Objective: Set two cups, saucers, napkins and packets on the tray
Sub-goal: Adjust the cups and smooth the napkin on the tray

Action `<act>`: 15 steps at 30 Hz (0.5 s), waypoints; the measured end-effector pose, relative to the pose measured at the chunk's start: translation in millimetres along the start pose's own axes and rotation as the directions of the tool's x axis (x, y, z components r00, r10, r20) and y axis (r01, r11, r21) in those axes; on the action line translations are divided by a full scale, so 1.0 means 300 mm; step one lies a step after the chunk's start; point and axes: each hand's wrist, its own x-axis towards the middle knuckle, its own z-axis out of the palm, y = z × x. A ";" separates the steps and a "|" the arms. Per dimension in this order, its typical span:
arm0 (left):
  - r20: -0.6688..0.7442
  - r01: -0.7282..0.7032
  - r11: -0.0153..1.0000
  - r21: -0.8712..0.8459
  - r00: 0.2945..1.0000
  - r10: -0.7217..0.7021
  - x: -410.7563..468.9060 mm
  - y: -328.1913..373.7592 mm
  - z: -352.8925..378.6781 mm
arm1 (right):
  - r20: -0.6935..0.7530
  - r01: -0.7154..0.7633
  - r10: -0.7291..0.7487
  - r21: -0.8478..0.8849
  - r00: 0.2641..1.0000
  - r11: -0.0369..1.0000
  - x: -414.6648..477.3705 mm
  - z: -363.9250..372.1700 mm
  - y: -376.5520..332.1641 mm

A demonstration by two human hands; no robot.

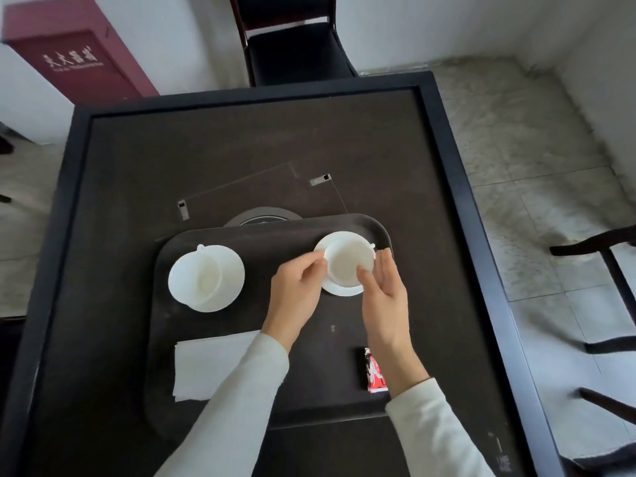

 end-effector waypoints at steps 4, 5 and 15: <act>-0.065 0.052 0.995 -0.083 0.996 -0.058 -0.061 -0.023 0.033 | 0.044 -0.003 0.007 -0.096 0.999 0.995 0.095 -0.049 -0.010; -0.078 0.068 0.992 -0.107 0.994 -0.077 -0.071 -0.025 0.041 | 0.053 -0.007 0.014 -0.130 0.999 0.991 0.105 -0.053 -0.030; -0.135 0.076 0.981 -0.181 0.986 -0.101 -0.098 -0.049 0.077 | 0.178 0.010 0.020 -0.167 0.984 0.986 0.171 -0.054 -0.053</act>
